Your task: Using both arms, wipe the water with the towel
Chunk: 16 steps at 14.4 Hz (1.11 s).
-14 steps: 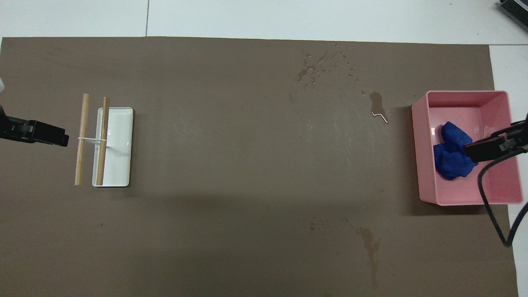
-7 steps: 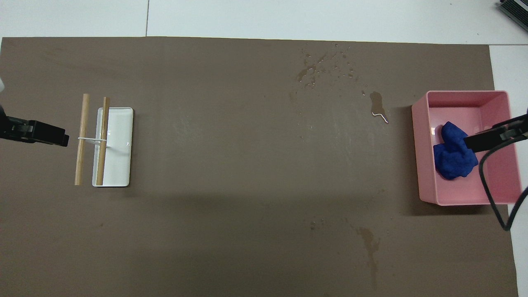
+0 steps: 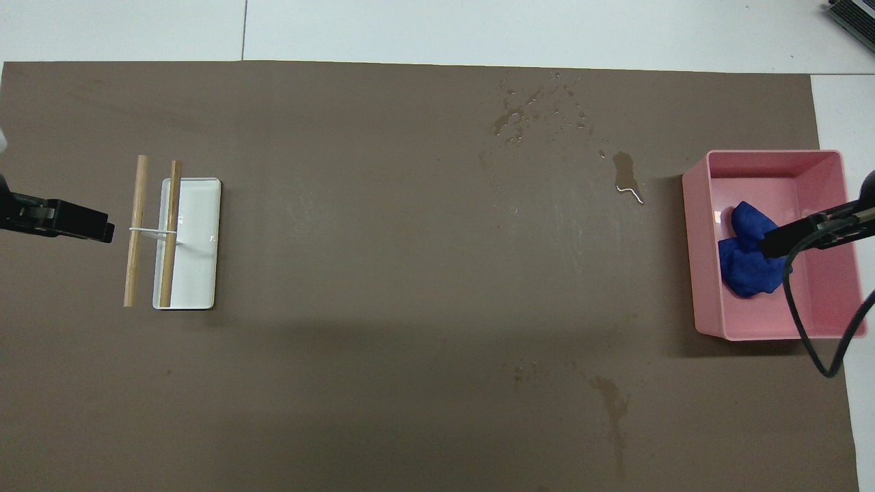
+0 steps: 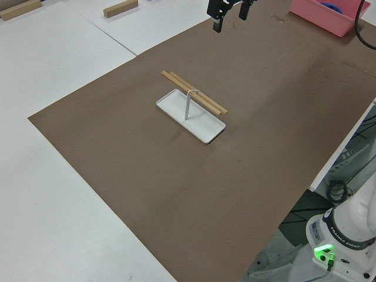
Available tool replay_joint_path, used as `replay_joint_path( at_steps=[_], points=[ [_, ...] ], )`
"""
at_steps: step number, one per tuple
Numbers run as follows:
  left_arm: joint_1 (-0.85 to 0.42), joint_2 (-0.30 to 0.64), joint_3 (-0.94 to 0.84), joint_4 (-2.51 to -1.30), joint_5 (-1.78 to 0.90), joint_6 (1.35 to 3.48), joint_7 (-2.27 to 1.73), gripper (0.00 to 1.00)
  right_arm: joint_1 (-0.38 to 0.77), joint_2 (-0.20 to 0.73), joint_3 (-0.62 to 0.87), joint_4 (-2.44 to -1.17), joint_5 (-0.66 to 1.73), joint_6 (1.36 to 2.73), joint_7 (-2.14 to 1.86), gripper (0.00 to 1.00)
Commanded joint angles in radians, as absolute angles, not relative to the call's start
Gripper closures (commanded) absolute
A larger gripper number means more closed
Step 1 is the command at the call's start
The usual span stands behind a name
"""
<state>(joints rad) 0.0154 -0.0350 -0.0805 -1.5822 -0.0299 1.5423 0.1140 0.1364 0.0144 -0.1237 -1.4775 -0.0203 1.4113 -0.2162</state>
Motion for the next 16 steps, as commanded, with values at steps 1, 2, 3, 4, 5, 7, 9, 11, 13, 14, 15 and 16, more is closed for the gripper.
replay_joint_path(
  at_steps=[1,2,3,4,5,7,9,11,13,14,15,16],
  points=[
    [0.008,-0.044,-0.075,-1.600,-0.011,1.563,0.118,0.00,0.101,-0.002,-0.101,-1.502,0.000,1.407,-0.198,0.00],
    [0.008,-0.043,-0.075,-1.600,-0.011,1.563,0.118,0.00,0.098,-0.003,-0.101,-1.505,0.000,1.407,-0.199,0.00],
    [0.008,-0.043,-0.075,-1.600,-0.011,1.563,0.118,0.00,0.098,-0.006,-0.101,-1.508,0.000,1.410,-0.199,0.00],
    [0.008,-0.044,-0.074,-1.600,-0.011,1.563,0.118,0.00,0.100,-0.006,-0.101,-1.508,0.000,1.411,-0.199,0.00],
    [0.008,-0.043,-0.075,-1.600,-0.011,1.563,0.118,0.00,0.100,-0.006,-0.101,-1.508,0.000,1.413,-0.201,0.00],
    [0.008,-0.043,-0.075,-1.600,-0.011,1.563,0.118,0.00,0.100,-0.006,-0.101,-1.508,0.000,1.411,-0.207,0.00],
    [0.008,-0.043,-0.075,-1.600,-0.011,1.563,0.118,0.00,0.100,-0.006,-0.103,-1.508,0.000,1.413,-0.209,0.00],
    [0.008,-0.043,-0.074,-1.600,-0.011,1.563,0.118,0.00,0.100,-0.006,-0.103,-1.508,0.000,1.413,-0.209,0.00],
    [0.008,-0.043,-0.075,-1.600,-0.011,1.563,0.118,0.00,0.098,-0.006,-0.103,-1.508,-0.002,1.416,-0.212,0.00],
    [0.008,-0.044,-0.075,-1.600,-0.011,1.563,0.118,0.00,0.097,-0.006,-0.103,-1.508,-0.002,1.419,-0.221,0.00],
    [0.008,-0.043,-0.075,-1.600,-0.011,1.563,0.118,0.00,0.086,-0.006,-0.103,-1.508,-0.002,1.425,-0.228,0.00],
    [0.008,-0.043,-0.075,-1.600,-0.011,1.563,0.118,0.00,0.065,-0.006,-0.100,-1.509,-0.002,1.433,-0.239,0.00]
  ],
)
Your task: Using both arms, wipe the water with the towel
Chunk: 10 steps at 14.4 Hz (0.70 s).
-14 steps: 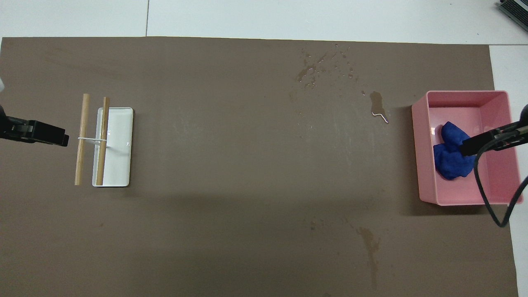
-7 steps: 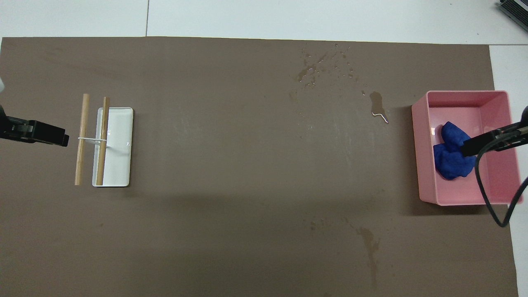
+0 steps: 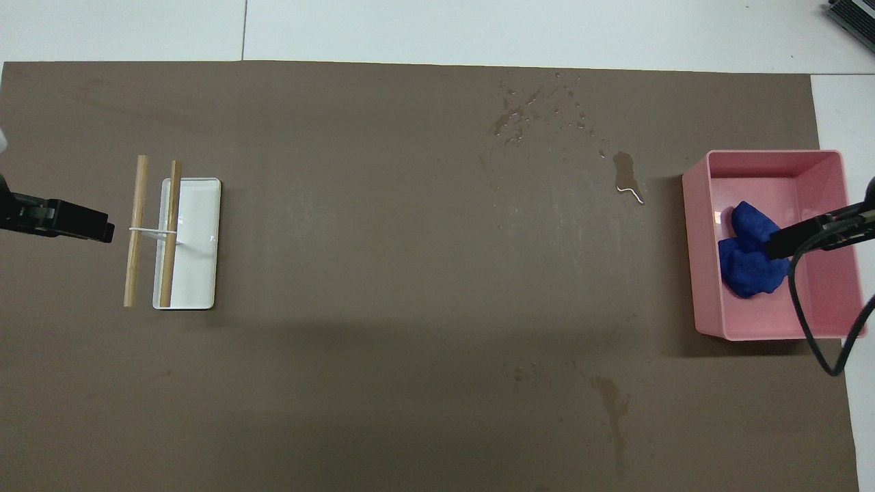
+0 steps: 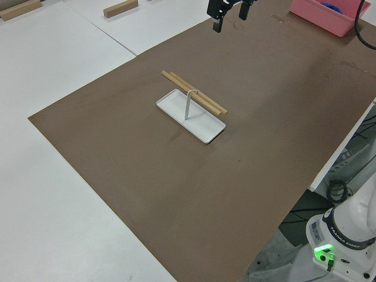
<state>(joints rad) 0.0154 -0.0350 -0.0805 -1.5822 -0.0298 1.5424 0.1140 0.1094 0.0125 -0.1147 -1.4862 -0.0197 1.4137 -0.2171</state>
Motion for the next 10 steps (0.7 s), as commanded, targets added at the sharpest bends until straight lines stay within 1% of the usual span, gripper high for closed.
replay_joint_path(
  at_steps=[1,3,8,10],
  points=[
    [0.008,-0.044,-0.075,-1.600,-0.011,1.563,0.118,0.00,0.037,-0.006,-0.074,-1.509,-0.002,1.434,-0.251,0.00],
    [0.008,-0.043,-0.075,-1.600,-0.011,1.563,0.118,0.00,-0.017,-0.006,-0.013,-1.509,-0.002,1.436,-0.253,0.00],
    [0.008,-0.043,-0.074,-1.600,-0.011,1.563,0.118,0.00,-0.009,-0.006,-0.017,-1.508,-0.002,1.437,-0.250,0.00],
    [0.008,-0.043,-0.074,-1.600,-0.011,1.563,0.118,0.00,-0.009,-0.006,-0.018,-1.508,0.000,1.475,-0.233,0.00]
  ],
)
